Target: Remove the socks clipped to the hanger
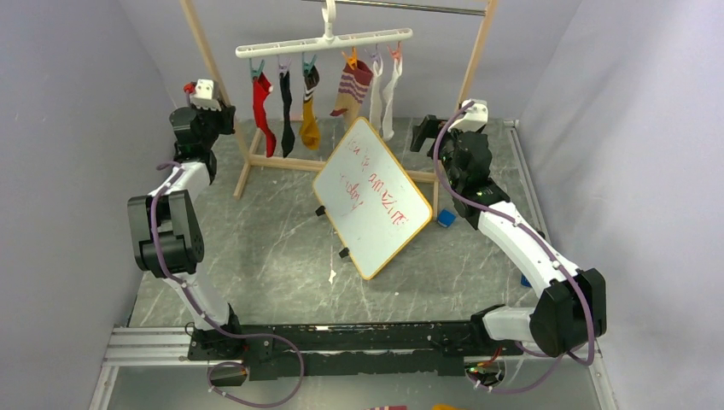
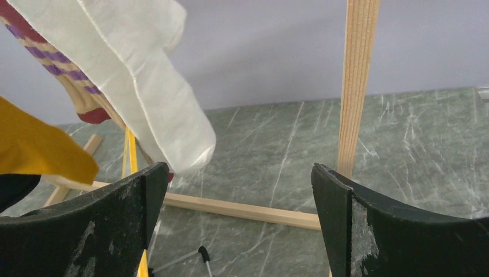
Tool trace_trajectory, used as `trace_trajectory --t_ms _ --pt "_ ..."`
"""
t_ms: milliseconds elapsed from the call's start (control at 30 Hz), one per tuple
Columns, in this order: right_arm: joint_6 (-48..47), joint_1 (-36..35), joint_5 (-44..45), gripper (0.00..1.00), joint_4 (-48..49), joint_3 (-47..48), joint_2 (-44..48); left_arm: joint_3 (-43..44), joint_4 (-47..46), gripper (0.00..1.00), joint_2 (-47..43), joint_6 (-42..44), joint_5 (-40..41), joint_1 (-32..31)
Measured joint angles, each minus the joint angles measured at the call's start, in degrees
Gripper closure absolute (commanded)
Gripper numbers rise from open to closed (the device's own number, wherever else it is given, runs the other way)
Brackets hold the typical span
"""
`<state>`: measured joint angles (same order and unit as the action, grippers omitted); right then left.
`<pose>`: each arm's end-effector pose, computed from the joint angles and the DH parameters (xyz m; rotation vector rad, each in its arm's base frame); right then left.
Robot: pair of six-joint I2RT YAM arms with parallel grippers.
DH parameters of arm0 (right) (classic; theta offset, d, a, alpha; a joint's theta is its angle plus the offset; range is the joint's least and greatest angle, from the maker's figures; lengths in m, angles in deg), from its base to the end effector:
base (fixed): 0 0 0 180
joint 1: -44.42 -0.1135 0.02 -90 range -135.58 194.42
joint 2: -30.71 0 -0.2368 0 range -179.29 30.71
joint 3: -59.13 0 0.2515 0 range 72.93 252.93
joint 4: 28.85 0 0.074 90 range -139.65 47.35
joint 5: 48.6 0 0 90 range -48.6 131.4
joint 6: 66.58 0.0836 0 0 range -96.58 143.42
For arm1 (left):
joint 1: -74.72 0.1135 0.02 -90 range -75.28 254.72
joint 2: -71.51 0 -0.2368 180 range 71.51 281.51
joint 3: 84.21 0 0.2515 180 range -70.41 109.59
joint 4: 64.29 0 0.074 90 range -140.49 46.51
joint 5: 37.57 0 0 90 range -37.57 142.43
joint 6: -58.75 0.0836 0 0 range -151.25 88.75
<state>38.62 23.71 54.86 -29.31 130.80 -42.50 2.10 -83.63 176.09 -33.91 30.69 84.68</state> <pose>0.3419 0.1085 0.3280 0.1054 1.6093 0.2971 0.4683 0.0508 0.2667 0.1292 1.5513 -0.1937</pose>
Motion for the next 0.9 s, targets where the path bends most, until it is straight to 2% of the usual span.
trace_trajectory --t_ms 500,700,900 --pt "0.6 0.0 -2.1 0.01 0.0 -0.2 0.0 -8.4 -0.9 0.95 -7.1 -3.0 16.7 -0.7" --pt "1.1 0.0 -3.3 0.01 0.0 -0.3 0.0 -9.3 1.7 0.95 -9.1 -3.6 26.2 -0.9" --pt "2.0 -0.1 -4.0 0.01 0.3 -0.7 0.0 -10.7 4.2 0.95 -11.6 -3.9 30.4 -0.9"
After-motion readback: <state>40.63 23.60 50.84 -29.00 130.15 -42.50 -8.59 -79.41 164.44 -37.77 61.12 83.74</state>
